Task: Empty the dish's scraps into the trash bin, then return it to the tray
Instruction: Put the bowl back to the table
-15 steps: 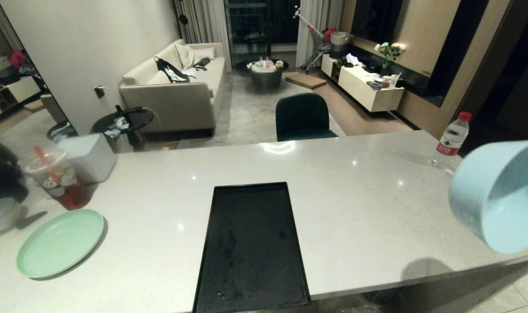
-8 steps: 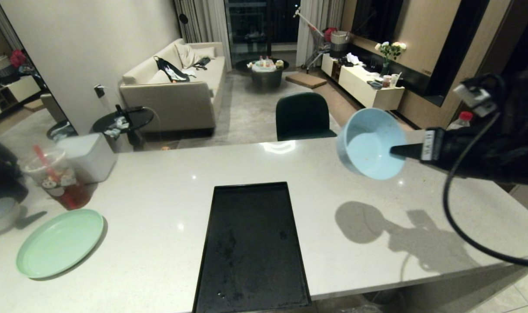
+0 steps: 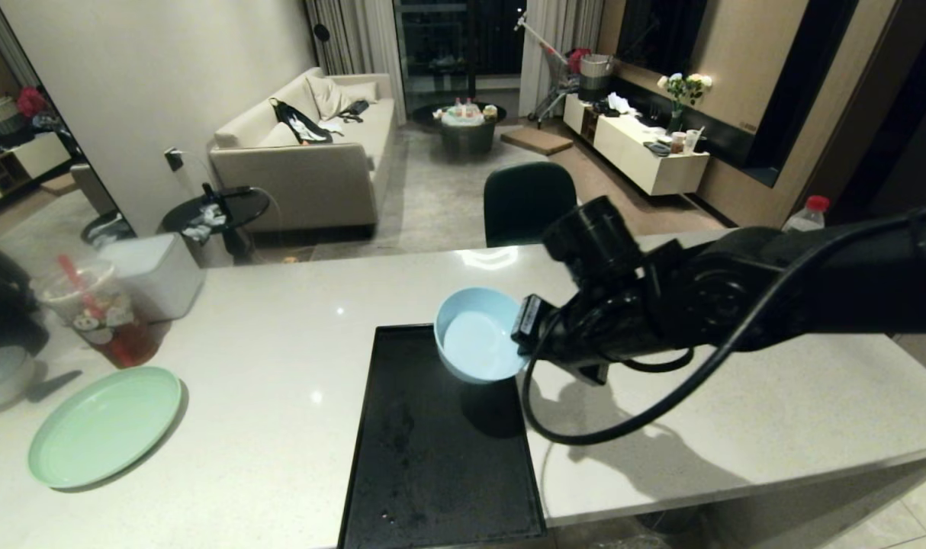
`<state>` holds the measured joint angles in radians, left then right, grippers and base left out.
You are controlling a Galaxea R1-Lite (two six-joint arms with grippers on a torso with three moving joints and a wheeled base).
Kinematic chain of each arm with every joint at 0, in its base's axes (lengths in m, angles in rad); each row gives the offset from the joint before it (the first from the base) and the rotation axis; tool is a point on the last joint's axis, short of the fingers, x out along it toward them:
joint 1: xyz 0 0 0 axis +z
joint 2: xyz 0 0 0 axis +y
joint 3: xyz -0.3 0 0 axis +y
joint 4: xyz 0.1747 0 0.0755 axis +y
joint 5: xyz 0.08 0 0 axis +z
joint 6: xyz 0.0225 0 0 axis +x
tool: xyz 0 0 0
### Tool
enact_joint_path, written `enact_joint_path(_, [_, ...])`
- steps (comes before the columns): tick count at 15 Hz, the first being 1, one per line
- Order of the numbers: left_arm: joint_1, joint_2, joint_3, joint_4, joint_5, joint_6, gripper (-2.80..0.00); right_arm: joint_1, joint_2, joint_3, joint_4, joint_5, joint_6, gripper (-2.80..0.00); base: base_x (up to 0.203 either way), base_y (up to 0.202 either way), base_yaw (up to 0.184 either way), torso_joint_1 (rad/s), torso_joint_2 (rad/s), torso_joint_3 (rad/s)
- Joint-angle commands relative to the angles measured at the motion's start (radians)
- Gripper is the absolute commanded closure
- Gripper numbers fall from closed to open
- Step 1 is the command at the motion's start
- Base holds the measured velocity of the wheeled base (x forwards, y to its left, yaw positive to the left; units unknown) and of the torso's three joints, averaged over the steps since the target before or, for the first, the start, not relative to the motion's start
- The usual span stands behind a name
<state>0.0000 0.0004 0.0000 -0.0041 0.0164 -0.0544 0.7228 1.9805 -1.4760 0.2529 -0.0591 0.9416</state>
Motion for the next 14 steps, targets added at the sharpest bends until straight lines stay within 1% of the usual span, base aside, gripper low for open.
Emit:
enact_joint_path(1, [0.0, 0.001, 0.0, 0.0, 0.0, -0.001, 0.0, 0.034, 0.141, -0.091, 0.038, -0.012, 0.062, 0.0, 0.0, 0.0, 0.0, 0.0, 0.0, 0.0])
enact_joint_path(4, [0.0, 0.001, 0.0, 0.0, 0.0, -0.001, 0.0, 0.05, 0.264, -0.253, 0.161, -0.021, 0.165, 0.0, 0.0, 0.0, 0.0, 0.0, 0.0, 0.0])
enact_joint_path(6, [0.0, 0.001, 0.0, 0.0, 0.0, -0.001, 0.0, 0.073, 0.318, -0.33, 0.203, -0.027, 0.211, 0.0, 0.0, 0.0, 0.0, 0.0, 0.0, 0.0])
enact_joint_path(10, [0.0, 0.001, 0.0, 0.0, 0.0, -0.001, 0.0, 0.089, 0.417, -0.439, 0.218, -0.03, 0.228, 0.0, 0.0, 0.0, 0.0, 0.0, 0.0, 0.0])
enact_joint_path(14, [0.0, 0.001, 0.0, 0.0, 0.0, -0.001, 0.0, 0.086, 0.449, -0.449, 0.225, -0.031, 0.227, 0.0, 0.0, 0.0, 0.0, 0.0, 0.0, 0.0])
